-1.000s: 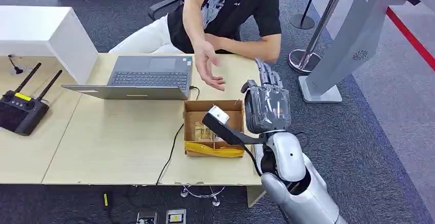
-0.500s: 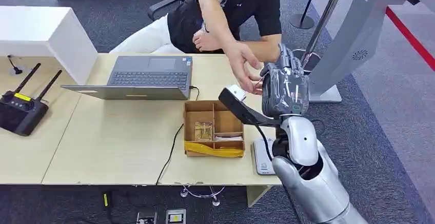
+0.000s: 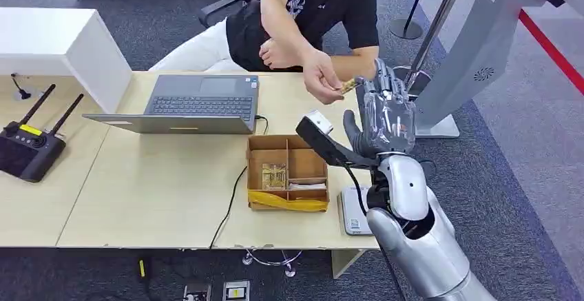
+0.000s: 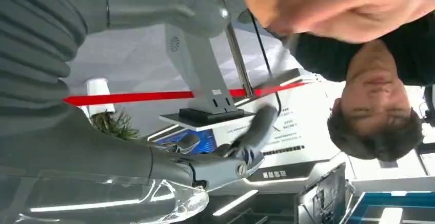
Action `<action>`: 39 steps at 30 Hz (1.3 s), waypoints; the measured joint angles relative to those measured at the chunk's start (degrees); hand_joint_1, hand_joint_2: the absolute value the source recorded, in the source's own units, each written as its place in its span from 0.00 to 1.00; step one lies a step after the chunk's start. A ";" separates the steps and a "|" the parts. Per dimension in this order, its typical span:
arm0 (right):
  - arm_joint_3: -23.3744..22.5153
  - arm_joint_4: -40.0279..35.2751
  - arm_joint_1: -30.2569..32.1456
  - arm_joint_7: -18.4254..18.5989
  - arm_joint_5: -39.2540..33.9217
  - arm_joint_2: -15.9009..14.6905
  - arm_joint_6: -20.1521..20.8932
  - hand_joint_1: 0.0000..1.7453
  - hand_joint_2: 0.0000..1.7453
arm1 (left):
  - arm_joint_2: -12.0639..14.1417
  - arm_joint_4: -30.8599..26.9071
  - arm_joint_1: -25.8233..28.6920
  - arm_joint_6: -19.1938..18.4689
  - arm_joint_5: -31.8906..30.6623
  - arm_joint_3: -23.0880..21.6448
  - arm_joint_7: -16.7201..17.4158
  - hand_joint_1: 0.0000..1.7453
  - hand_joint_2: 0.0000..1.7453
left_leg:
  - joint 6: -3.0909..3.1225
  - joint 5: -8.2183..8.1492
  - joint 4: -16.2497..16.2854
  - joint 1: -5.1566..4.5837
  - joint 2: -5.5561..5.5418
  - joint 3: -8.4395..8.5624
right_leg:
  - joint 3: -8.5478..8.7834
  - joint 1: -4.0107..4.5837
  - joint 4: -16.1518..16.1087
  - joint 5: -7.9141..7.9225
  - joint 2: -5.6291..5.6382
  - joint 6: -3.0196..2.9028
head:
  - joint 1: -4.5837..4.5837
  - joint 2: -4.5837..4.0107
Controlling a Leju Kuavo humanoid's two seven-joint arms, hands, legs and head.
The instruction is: Pass the card to the sensor for recognition and then transmit it.
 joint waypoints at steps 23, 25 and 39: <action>-19.78 -2.93 14.58 -13.12 -18.46 -1.40 -17.56 0.00 1.00 | 0.15 0.02 1.97 -1.12 -0.76 0.28 -1.31 0.00 1.00 | 0.03 -0.04 0.03 -0.02 0.00 0.09 | -0.13 -0.04 -0.11 -0.01 -0.02 0.01 | 0.04 0.00; -25.50 -3.04 18.32 -17.25 -27.54 -1.20 -20.62 0.00 1.00 | 0.15 0.02 2.08 -0.35 -0.54 0.37 -1.31 0.00 1.00 | 0.05 -0.05 0.03 -0.02 -0.10 0.06 | -0.09 -0.05 -0.13 -0.02 -0.11 0.01 | -0.04 0.00; -66.19 42.55 24.65 0.81 -49.87 9.54 -36.51 1.00 1.00 | -0.28 0.04 2.38 12.18 4.17 5.64 4.97 1.00 1.00 | -0.23 -0.29 -0.07 0.29 0.46 0.12 | -0.11 0.30 -0.10 -0.09 0.50 -0.09 | -0.02 0.00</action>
